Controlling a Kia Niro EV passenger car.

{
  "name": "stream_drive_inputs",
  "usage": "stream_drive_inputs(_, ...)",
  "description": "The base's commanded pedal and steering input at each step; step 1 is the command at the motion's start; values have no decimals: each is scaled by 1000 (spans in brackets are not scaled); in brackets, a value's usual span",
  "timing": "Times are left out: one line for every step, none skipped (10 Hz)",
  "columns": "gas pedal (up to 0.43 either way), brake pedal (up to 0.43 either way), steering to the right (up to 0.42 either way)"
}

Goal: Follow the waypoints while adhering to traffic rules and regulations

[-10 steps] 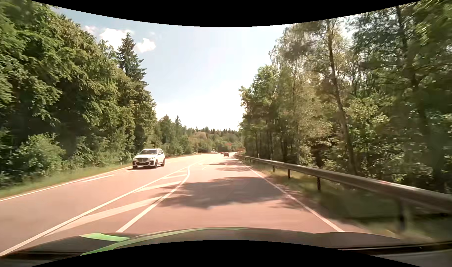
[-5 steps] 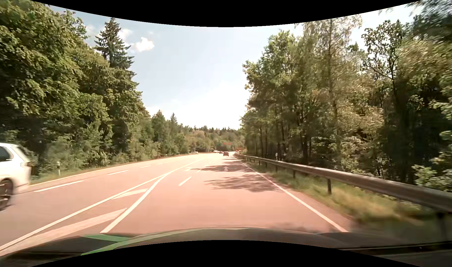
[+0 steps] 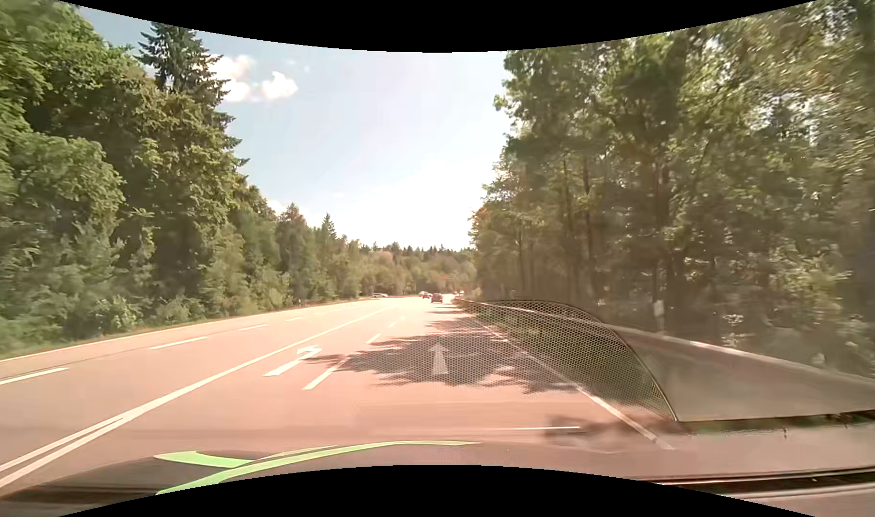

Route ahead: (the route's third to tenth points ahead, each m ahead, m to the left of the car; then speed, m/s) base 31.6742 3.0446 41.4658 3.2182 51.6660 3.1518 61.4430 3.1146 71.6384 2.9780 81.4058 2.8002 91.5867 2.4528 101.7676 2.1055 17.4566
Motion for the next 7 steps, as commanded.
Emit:
stream_drive_inputs(0, 128, 0)
stream_drive_inputs(0, 140, 0)
stream_drive_inputs(0, 146, 0)
stream_drive_inputs(0, 152, 0)
stream_drive_inputs(0, 159, 1)
stream_drive_inputs(0, 171, 0)
stream_drive_inputs(0, 183, 0)
